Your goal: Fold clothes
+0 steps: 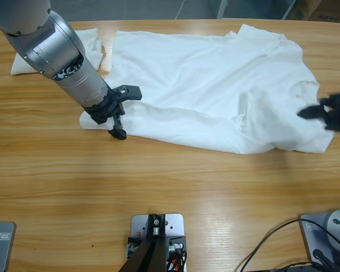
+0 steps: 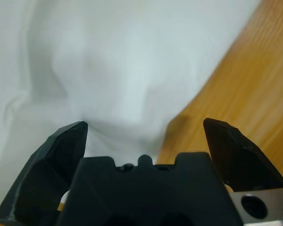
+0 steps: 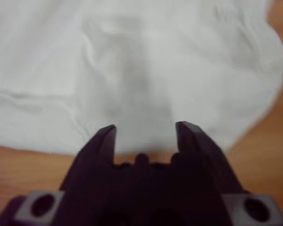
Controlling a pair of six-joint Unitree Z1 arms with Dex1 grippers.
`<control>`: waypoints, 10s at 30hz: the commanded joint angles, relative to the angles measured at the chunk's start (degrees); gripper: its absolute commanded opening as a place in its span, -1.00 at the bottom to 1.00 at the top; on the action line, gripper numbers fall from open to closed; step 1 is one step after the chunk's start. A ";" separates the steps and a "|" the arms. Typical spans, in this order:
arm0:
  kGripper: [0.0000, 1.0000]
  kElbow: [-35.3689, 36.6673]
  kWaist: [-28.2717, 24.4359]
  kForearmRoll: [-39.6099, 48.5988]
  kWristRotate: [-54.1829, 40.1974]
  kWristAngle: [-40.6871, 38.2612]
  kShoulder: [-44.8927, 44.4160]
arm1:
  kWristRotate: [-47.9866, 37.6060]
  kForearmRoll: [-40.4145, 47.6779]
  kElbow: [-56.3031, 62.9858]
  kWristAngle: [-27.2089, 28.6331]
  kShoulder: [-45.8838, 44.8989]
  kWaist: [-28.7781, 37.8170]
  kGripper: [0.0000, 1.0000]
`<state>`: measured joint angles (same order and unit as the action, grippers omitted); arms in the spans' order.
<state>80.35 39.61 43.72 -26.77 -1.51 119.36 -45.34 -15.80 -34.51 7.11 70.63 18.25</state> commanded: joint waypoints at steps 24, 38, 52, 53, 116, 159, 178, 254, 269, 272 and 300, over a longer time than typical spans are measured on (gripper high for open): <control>0.92 1.18 -1.37 3.48 -5.66 -6.05 0.47 | 16.16 -21.07 -13.20 -8.50 21.02 -6.79 0.83; 0.91 2.00 -1.81 4.18 -5.75 -4.92 0.92 | 9.49 -7.93 -2.12 -7.11 22.99 -8.74 0.92; 0.91 1.83 -1.81 4.46 -5.72 -4.99 0.89 | 17.81 -8.44 -5.36 -9.31 24.19 -14.26 0.90; 0.91 1.88 -1.81 4.45 -5.72 -4.99 0.87 | 17.97 -7.28 -4.81 -10.49 24.45 -15.37 0.90; 0.90 1.67 -2.43 4.52 -4.43 -5.55 0.10 | 0.16 -49.23 -29.51 2.61 19.92 -26.14 1.00; 0.90 -1.76 -10.20 4.97 -4.61 -11.60 -4.58 | 30.47 -0.63 -13.81 -27.52 38.08 -44.88 -1.00; 0.90 -1.85 -9.99 5.01 -4.52 -12.20 -4.03 | 35.39 3.62 -15.94 -26.19 28.14 -44.88 -1.00; 0.91 32.34 -12.36 30.15 -27.09 -3.41 16.89 | 38.27 9.13 -10.70 -28.56 29.74 -44.88 -1.00; 0.01 31.30 -12.27 30.18 -26.74 -3.39 20.65 | 38.39 9.48 -10.56 -28.52 30.18 -44.88 -1.00; -0.52 31.34 -12.24 30.94 -28.16 -3.74 20.65 | 38.39 9.48 -10.49 -28.56 30.18 -44.88 -1.00; -1.00 38.90 -13.77 33.10 -24.91 -3.34 18.89 | 38.27 16.84 -5.92 -25.39 26.10 -44.88 -1.00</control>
<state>118.29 26.26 76.21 -52.29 -5.71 136.32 -7.72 -4.10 -44.56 -20.27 98.35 -25.74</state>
